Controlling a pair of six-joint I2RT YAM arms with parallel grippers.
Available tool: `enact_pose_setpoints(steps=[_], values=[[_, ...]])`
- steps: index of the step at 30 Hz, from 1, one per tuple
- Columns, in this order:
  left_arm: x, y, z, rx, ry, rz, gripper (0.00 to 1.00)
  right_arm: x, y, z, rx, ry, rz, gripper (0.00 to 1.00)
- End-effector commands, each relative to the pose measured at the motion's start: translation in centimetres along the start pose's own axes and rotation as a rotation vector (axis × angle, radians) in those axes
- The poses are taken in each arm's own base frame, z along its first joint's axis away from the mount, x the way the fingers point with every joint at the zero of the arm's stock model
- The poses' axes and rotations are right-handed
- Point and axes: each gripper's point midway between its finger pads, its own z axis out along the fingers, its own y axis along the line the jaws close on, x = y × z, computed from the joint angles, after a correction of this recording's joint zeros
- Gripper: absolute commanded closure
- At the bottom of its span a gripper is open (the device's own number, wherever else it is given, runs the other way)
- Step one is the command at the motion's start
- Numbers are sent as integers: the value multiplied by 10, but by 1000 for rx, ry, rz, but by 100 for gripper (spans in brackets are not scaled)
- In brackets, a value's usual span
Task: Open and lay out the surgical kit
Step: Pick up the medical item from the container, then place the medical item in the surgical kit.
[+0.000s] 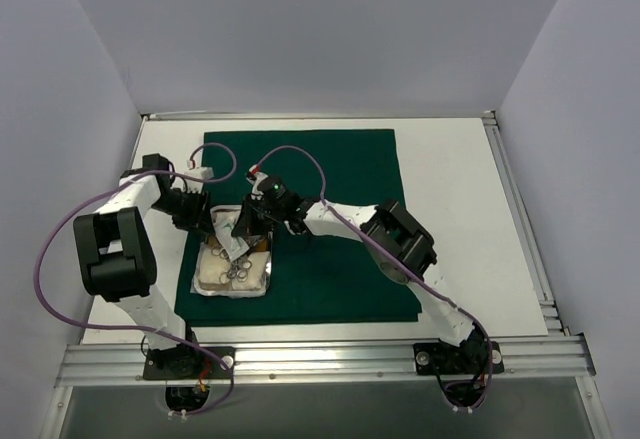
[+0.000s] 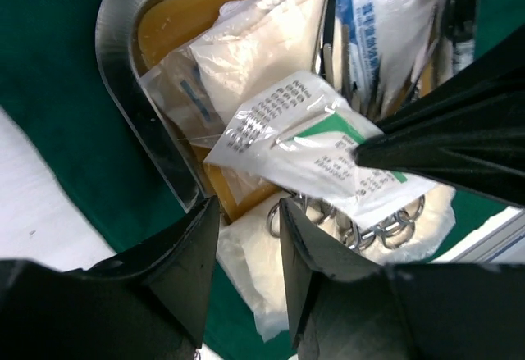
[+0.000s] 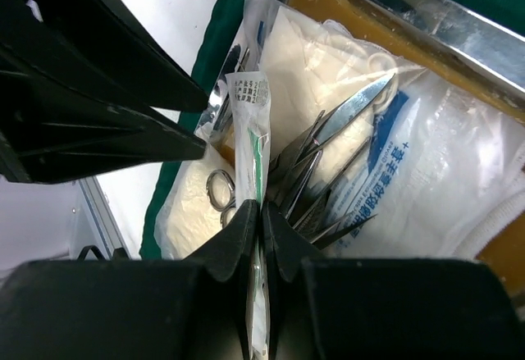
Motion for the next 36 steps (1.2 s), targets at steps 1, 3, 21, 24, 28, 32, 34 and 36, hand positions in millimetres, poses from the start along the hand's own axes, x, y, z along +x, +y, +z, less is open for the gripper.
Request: enact_pose_setpoints(steps=[1, 3, 21, 24, 28, 32, 34, 36], values=[[-28, -12, -41, 18, -108, 69, 55, -31, 29, -31, -35, -49, -35, 100], [-28, -9, -49, 21, -120, 50, 53, -38, 32, -36, -41, -63, -38, 100], [-25, 7, -58, -26, -124, 15, 53, -195, -100, -159, 181, -510, 82, 100], [-23, 5, -54, -3, -115, 2, 53, -205, -145, -166, 181, -544, 174, 100], [-25, 12, -49, -15, -108, -14, 53, -207, -184, -163, 231, -576, 231, 100], [-26, 12, -46, -4, -103, -24, 53, -200, -213, -152, 248, -588, 292, 100], [-26, 11, -46, -2, -100, -26, 53, -190, -228, -146, 283, -560, 316, 100], [-24, 9, -46, 0, -94, -23, 53, -185, -237, -146, 308, -539, 314, 100]])
